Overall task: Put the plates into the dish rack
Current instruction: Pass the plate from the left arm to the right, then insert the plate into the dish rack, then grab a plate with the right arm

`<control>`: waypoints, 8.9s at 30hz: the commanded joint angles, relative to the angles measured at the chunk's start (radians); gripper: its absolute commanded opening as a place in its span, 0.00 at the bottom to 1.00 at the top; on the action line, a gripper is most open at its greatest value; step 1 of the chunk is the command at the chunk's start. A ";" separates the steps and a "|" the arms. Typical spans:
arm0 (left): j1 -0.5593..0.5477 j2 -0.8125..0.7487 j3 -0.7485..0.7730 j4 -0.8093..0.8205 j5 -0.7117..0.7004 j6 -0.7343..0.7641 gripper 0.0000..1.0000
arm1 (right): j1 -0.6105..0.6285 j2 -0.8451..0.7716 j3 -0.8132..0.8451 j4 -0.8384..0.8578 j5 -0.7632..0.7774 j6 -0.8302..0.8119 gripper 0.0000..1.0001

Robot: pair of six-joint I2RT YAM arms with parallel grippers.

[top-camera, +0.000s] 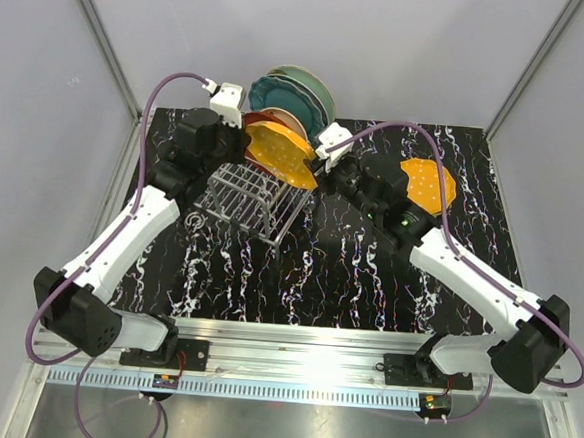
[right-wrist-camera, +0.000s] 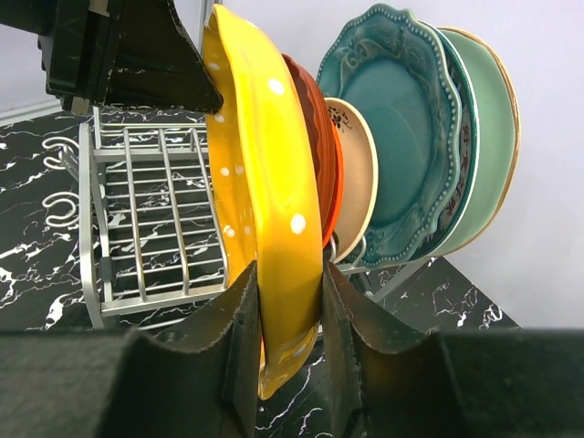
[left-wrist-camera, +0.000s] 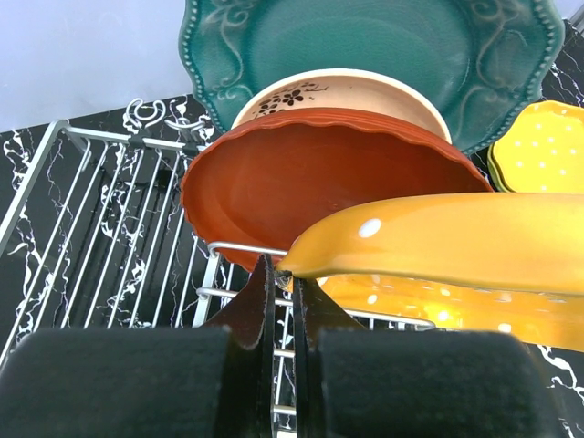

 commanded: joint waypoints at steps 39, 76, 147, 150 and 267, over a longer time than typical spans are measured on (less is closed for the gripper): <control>0.010 0.020 0.023 0.071 -0.132 0.056 0.58 | 0.034 0.223 0.343 -0.070 -0.176 -0.012 0.34; 0.013 -0.022 -0.002 0.072 -0.178 0.084 0.66 | 0.034 0.272 0.434 -0.096 -0.184 0.013 0.57; 0.013 -0.165 -0.100 0.183 -0.166 0.104 0.82 | 0.034 0.367 0.511 -0.154 -0.139 0.053 0.57; 0.013 -0.165 -0.100 0.184 -0.167 0.104 0.86 | 0.034 0.366 0.514 -0.157 -0.122 0.053 0.59; 0.018 -0.494 -0.318 0.172 -0.353 0.142 0.99 | -0.998 0.544 0.015 -0.200 0.094 0.886 0.40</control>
